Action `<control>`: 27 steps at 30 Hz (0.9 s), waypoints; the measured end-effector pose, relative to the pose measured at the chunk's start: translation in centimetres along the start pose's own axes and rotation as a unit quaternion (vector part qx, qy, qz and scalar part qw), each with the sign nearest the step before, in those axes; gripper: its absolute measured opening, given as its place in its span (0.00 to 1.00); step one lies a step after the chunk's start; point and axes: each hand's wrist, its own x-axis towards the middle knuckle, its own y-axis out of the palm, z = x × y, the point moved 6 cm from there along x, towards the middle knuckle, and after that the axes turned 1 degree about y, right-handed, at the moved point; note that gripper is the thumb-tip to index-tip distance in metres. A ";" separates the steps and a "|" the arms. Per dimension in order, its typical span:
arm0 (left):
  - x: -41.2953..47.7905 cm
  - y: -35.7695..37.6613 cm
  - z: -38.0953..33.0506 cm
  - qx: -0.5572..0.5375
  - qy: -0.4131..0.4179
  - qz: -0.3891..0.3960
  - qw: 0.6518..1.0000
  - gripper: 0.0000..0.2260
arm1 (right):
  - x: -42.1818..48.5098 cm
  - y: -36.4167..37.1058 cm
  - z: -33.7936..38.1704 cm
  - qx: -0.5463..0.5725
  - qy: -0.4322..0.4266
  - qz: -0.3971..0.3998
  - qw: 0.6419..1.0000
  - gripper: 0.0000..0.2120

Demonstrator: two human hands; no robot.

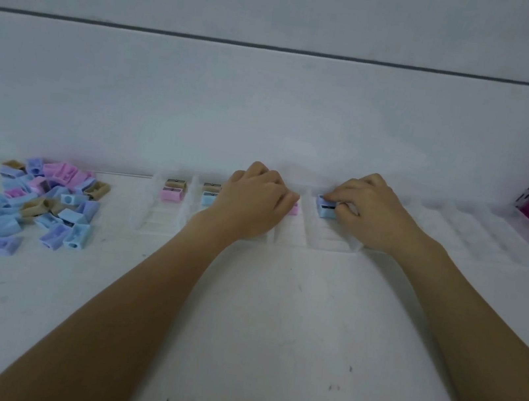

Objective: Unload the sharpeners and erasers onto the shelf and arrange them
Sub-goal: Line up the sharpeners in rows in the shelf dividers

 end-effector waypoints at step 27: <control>-4.2 -3.6 9.0 -0.057 -0.036 -0.053 0.996 0.13 | 2.3 0.9 9.9 0.032 -0.126 -0.002 0.992 0.14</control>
